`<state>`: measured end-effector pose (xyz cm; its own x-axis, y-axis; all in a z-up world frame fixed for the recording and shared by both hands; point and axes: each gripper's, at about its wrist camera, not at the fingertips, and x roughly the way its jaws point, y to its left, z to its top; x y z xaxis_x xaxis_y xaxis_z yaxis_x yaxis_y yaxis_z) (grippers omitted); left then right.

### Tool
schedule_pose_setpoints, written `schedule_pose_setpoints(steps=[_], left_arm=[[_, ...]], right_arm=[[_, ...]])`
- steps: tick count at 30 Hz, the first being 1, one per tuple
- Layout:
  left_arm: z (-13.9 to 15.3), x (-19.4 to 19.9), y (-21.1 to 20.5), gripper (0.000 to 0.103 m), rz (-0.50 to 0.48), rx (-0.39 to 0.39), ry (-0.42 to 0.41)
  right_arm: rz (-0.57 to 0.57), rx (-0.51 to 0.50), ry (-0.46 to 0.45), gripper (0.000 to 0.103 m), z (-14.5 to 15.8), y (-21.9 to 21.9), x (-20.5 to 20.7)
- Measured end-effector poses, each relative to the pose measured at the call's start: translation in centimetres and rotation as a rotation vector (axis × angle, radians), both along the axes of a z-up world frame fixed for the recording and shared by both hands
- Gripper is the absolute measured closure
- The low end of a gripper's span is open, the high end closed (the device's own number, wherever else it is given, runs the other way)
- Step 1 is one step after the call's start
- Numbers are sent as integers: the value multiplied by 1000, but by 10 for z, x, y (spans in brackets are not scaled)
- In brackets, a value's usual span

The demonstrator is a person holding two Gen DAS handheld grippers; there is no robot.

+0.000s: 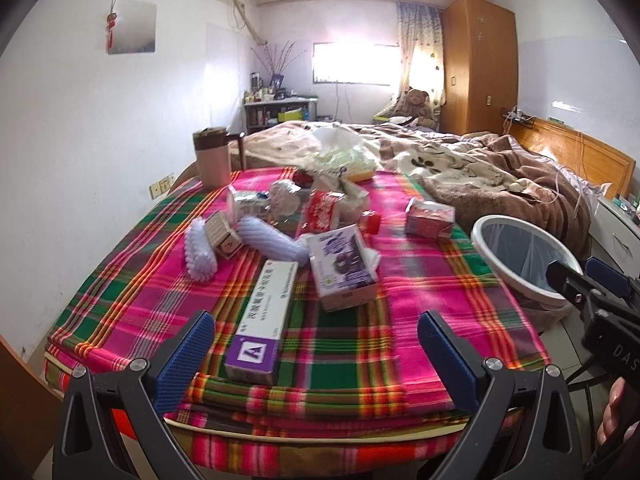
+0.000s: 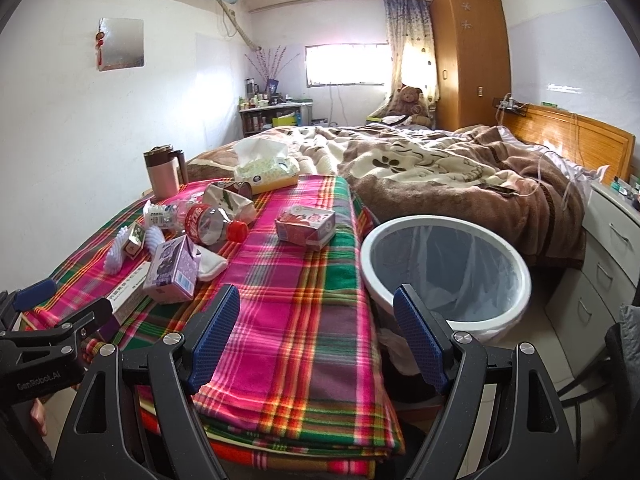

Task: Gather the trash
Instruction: 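Grasp the purple grape milk carton with the right tool while the left grasps the white-purple medicine box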

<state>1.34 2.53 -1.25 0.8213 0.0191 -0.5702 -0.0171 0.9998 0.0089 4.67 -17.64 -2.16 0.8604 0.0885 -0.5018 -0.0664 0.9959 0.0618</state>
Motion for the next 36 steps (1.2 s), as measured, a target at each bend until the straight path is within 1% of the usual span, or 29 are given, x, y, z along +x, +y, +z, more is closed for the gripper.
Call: schedule_pose_setpoints(steps=[5, 11, 14, 17, 21, 23, 25, 28, 32, 36], left_arm=[[-23, 15, 31, 0, 34, -52, 80], [-44, 36, 44, 0, 41, -35, 135], [-54, 51, 50, 4, 47, -30, 162], [-58, 61, 58, 8, 51, -38, 181], [-65, 77, 69, 22, 34, -83, 225], [-67, 81, 72, 28, 18, -98, 227], [-68, 85, 75, 45, 12, -100, 231], [-66, 85, 83, 62, 16, -121, 222], [-67, 79, 99, 63, 41, -152, 204], [-65, 70, 108, 63, 85, -127, 191]], right_arm=[[46, 24, 32, 22, -10, 14, 15], [102, 23, 63, 22, -14, 35, 31], [121, 30, 76, 22, -15, 44, 37], [141, 12, 86, 22, -17, 55, 43], [156, 14, 107, 22, -19, 64, 49], [161, 12, 114, 22, -19, 69, 51], [166, 6, 119, 22, -19, 74, 54], [172, -1, 128, 22, -21, 84, 59], [191, -11, 144, 22, -24, 96, 61], [220, -23, 160, 22, -27, 110, 63]])
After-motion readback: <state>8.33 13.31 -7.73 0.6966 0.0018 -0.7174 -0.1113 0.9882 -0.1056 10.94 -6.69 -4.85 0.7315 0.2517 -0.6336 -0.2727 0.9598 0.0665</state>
